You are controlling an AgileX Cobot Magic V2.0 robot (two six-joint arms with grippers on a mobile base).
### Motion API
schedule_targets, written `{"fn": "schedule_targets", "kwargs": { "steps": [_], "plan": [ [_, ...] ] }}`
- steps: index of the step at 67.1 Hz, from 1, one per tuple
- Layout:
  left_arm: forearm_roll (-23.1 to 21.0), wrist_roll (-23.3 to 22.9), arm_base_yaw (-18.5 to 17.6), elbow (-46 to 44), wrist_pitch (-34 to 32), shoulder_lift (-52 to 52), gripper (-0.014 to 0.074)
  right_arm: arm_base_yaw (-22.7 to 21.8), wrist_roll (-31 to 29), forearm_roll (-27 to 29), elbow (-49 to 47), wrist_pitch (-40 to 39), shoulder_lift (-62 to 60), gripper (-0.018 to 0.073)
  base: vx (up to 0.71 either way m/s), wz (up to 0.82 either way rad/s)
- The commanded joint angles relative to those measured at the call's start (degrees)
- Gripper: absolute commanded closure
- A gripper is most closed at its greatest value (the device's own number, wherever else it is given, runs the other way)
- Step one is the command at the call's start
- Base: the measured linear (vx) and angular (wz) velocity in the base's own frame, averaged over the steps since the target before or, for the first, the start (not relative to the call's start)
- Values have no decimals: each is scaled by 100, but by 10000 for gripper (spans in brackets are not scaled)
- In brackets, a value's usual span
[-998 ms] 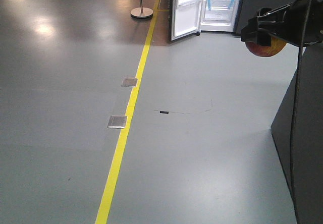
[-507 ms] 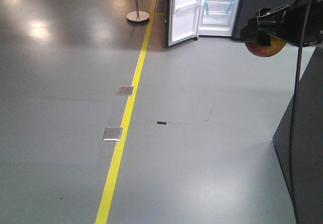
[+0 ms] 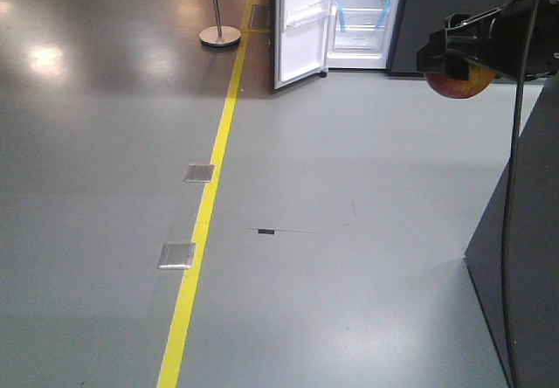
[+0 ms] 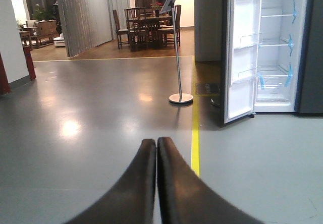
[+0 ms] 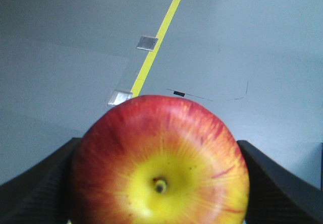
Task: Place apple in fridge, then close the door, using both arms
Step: 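Drive toward the open white refrigerator carrying the apple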
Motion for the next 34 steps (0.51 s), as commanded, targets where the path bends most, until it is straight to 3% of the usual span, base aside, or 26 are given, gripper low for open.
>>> {"fn": "schedule_targets", "kwargs": {
  "steps": [1, 34],
  "plan": [
    [-6, -6, -16, 86, -377, -94, 604, 10, -67, 74, -183, -396, -203, 454, 20, -9],
    [-6, -6, -16, 86, -377, -94, 604, 10, -67, 74, -183, -396, -203, 454, 20, -6]
  ]
}}
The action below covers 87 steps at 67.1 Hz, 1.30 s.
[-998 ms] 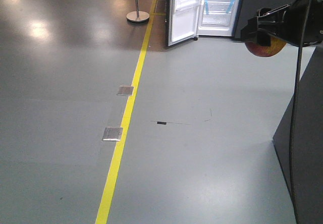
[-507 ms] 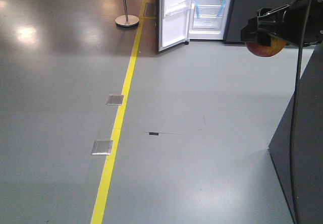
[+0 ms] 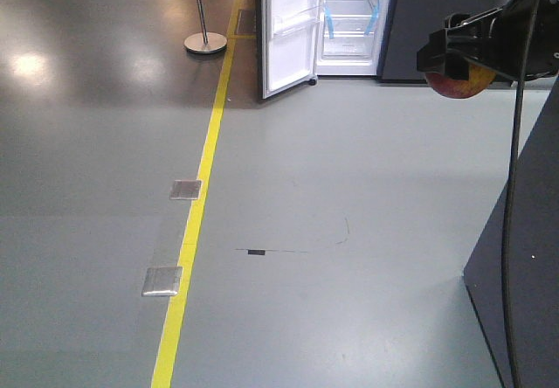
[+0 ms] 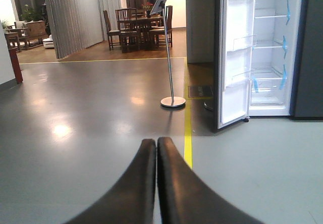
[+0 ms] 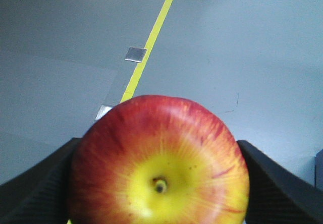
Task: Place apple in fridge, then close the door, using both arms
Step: 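Drive toward the open white refrigerator carrying the apple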
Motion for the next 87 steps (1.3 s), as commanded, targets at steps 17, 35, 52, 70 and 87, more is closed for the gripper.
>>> {"fn": "schedule_targets", "kwargs": {
  "steps": [17, 35, 52, 70, 87],
  "plan": [
    [-6, -6, -16, 86, -377, -94, 604, 10, -62, 74, -183, -396, -203, 454, 21, 2],
    [-6, -6, -16, 86, -377, -94, 604, 10, -62, 74, -183, -396, -203, 454, 21, 5],
    [-6, -6, -16, 86, -377, -94, 604, 10, -62, 74, -183, -396, -203, 454, 22, 0],
    [-6, -6, -16, 86, -377, -94, 604, 10, -62, 74, -183, -396, -203, 454, 22, -4],
    [-6, -6, -16, 86, -377, -94, 604, 10, -62, 74, -183, -396, -203, 454, 22, -4]
  ]
}}
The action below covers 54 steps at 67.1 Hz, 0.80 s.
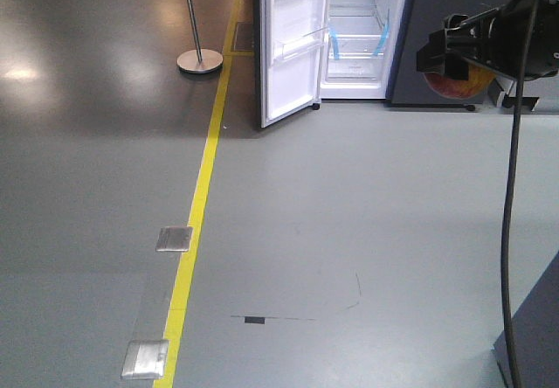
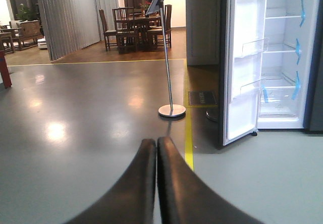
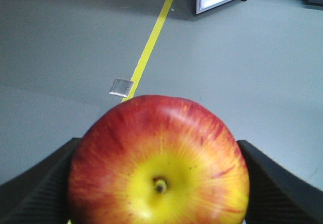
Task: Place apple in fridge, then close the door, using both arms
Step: 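Drive toward the open white refrigerator carrying the apple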
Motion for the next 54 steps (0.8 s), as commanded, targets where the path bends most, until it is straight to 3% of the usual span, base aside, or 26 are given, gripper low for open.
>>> {"fn": "schedule_targets", "kwargs": {
  "steps": [1, 54],
  "plan": [
    [-6, -6, -16, 86, -377, -94, 604, 10, -56, 74, -183, -396, -203, 454, 22, -4],
    [-6, -6, -16, 86, -377, -94, 604, 10, -56, 74, -183, -396, -203, 454, 21, -4]
  ]
}}
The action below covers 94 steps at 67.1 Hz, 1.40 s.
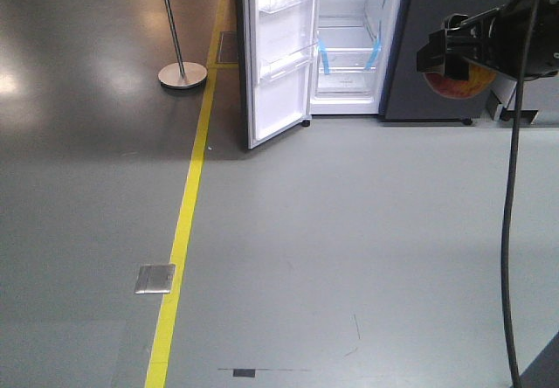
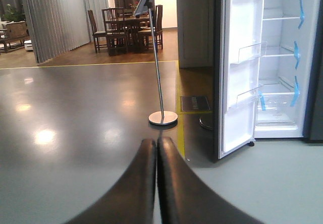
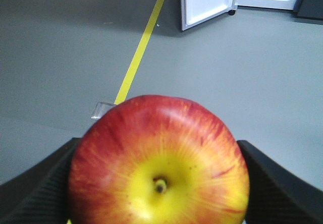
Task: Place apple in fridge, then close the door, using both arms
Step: 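Drive toward the open white refrigerator carrying the apple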
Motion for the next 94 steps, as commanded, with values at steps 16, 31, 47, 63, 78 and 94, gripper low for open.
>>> {"fn": "schedule_targets", "kwargs": {
  "steps": [16, 31, 47, 63, 78, 94],
  "plan": [
    [-6, -6, -16, 86, -377, -94, 604, 10, -56, 74, -183, -396, -203, 454, 19, 0],
    [-6, -6, -16, 86, -377, -94, 604, 10, -56, 74, -183, -396, -203, 454, 19, 1],
    [-6, -6, -16, 86, -377, -94, 604, 10, -56, 74, -183, -396, -203, 454, 19, -1],
    [-6, -6, -16, 86, -377, -94, 604, 10, -56, 74, -183, -396, -203, 454, 20, -2],
    [-6, -6, -16, 86, -377, -94, 604, 10, -56, 74, -183, -396, -203, 454, 19, -3],
    [-6, -6, -16, 86, -377, -94, 604, 10, -56, 74, -183, -396, -203, 454, 18, 0]
  ]
}}
